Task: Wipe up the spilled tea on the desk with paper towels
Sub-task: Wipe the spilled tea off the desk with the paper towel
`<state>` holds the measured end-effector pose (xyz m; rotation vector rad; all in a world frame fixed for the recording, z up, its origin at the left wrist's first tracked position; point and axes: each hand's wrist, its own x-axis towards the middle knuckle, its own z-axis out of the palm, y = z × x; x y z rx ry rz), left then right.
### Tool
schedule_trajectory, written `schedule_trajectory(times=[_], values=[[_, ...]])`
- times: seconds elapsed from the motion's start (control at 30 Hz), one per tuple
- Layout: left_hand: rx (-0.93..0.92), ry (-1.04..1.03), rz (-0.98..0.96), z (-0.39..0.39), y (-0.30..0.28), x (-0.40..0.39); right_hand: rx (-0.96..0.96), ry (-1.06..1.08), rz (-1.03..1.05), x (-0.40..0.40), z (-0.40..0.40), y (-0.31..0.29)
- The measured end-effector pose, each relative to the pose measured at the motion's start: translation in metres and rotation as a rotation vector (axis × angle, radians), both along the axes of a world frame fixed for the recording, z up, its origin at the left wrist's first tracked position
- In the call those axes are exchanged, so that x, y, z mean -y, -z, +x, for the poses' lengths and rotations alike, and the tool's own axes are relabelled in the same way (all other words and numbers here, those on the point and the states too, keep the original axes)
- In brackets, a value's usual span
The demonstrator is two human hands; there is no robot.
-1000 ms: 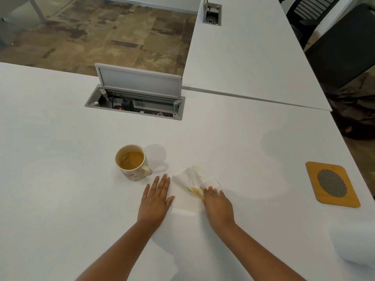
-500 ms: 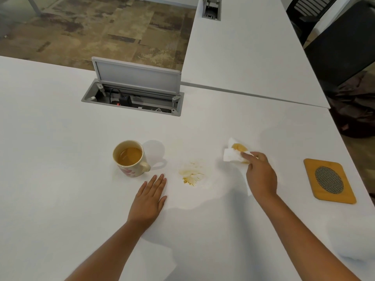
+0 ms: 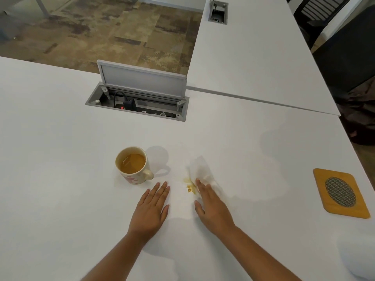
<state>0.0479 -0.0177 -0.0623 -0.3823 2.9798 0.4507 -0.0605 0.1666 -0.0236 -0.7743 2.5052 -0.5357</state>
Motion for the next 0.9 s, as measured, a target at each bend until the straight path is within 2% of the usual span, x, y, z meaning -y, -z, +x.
schedule_trajectory(times=[0.13,0.27,0.33,0.5,0.7,0.83,0.9], values=[[0.0,0.009,0.003,0.001,0.0,0.0,-0.186,0.078,0.164,0.004,-0.021,0.002],[-0.004,0.006,0.005,0.0,-0.001,0.0,-0.12,0.266,0.163,-0.001,-0.052,0.003],[-0.019,0.01,0.017,0.001,0.0,-0.001,-0.156,0.276,0.22,-0.001,-0.067,0.004],[-0.061,-0.084,0.062,0.003,-0.004,0.0,-0.157,0.099,0.271,0.028,-0.07,0.01],[-0.067,-0.057,0.068,0.001,-0.007,0.0,-0.104,-0.271,0.21,0.062,-0.003,0.017],[-0.095,-0.098,0.123,0.002,-0.002,0.001,-0.313,-0.487,0.198,0.027,0.016,0.02],[-0.094,-0.112,0.131,0.001,0.0,0.001,-0.399,-0.468,0.224,0.007,0.001,0.018]])
